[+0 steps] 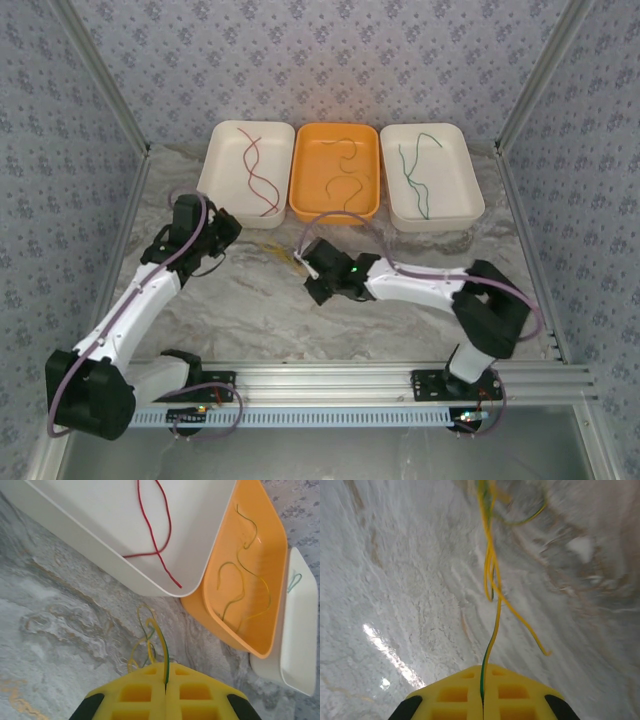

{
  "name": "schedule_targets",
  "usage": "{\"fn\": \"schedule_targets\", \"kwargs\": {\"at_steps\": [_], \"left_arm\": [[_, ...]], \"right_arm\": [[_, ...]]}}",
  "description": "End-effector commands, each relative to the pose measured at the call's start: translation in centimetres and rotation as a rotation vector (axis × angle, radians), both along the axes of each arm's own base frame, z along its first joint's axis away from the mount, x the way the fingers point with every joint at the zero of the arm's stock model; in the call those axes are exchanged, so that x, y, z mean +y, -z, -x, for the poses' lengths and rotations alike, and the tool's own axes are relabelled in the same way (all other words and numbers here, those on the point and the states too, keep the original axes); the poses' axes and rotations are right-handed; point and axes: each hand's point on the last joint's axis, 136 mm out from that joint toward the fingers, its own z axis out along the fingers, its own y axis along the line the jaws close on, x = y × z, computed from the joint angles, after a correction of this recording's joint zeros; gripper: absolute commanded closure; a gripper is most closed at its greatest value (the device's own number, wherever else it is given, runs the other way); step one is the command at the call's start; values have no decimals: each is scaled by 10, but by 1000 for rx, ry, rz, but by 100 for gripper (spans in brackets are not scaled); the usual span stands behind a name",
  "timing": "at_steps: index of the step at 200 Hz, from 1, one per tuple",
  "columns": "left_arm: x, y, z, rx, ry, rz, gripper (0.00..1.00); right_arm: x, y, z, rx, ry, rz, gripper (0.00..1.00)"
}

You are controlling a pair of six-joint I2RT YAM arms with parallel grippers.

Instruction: Untangle the cables

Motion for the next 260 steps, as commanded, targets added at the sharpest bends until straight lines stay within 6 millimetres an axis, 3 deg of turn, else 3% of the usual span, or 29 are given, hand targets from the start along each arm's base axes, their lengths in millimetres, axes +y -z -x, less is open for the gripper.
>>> {"fn": "schedule_targets", "kwargs": {"at_steps": [1,20,42,54,61,85,109,144,179,206,240,260], "left_arm": [[25,-7,8,-4,-54,-143,100],[37,16,18,46,-95,-178,97],[34,41,26,67,-86,-147,64],[32,47,30,73,-75,-133,56],[31,47,32,66,-71,-128,53],[24,28,38,-19,-34,-90,43],[-7,-3,39,-131,86,21,40],[-69,-53,47,-321,329,139,38],[-100,-82,61,-486,473,68,24],[-107,-82,62,-531,475,38,21],[-114,-84,65,-566,487,65,22],[-110,-70,65,-548,482,-27,25]], "right_arm": [[-34,-79,-20,-161,159,-127,100],[-57,-127,-24,-218,197,-220,100],[-67,-171,-30,-227,187,-285,100],[-65,-190,-33,-237,161,-300,100],[-61,-210,-34,-258,144,-325,100],[-52,-251,-41,-276,105,-377,100],[-43,-280,-46,-289,64,-408,100],[-39,-291,-52,-234,38,-439,100],[-30,-302,-52,-151,24,-521,100],[-13,-303,-44,-55,-26,-590,100],[8,-285,-35,80,-93,-618,100],[18,-272,-30,123,-119,-612,100]]}}
